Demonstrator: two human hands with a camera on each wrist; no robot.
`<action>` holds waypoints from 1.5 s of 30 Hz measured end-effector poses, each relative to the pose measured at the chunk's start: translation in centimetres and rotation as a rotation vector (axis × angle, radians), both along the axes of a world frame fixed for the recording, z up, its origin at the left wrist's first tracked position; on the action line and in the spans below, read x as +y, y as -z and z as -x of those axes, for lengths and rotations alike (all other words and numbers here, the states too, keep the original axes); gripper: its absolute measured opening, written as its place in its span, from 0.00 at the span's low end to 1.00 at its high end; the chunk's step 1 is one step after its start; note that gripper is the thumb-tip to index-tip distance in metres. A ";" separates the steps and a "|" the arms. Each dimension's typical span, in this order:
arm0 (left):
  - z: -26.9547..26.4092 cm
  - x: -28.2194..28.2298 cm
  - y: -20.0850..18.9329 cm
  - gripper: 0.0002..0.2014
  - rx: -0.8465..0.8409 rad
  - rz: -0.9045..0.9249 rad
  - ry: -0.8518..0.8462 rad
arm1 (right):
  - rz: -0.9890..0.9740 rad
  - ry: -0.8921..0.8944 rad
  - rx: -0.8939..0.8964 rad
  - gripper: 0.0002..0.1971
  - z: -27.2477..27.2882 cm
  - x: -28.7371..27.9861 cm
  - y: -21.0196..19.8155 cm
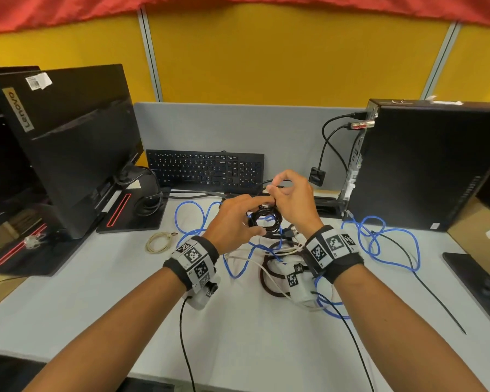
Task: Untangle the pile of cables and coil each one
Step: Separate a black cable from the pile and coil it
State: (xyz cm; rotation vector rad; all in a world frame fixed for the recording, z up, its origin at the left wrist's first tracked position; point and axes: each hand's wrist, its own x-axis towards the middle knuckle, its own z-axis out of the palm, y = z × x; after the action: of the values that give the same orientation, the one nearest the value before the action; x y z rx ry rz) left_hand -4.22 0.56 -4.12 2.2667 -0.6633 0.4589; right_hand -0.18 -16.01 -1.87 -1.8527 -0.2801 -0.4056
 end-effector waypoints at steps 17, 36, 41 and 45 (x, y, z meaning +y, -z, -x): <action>-0.5 0.6 -0.1 0.32 0.070 0.319 -0.022 | 0.294 -0.314 0.020 0.09 1.2 -1.3 0.4; -0.4 1.4 -1.5 0.17 0.512 0.607 0.222 | -0.168 -0.508 0.395 0.13 1.4 -1.6 0.7; -0.2 1.6 -1.7 0.22 0.497 0.571 0.307 | -0.214 -0.602 0.433 0.16 1.3 -1.8 1.1; -0.3 1.5 -1.2 0.17 0.468 0.539 0.262 | -0.228 -0.593 0.452 0.15 1.2 -1.5 1.0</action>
State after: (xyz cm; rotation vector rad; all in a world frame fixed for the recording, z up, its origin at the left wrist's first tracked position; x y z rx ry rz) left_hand -3.97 2.02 -2.92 1.6591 -0.5057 -0.0312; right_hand -1.36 -17.55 -2.86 -1.4978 -0.4309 0.3722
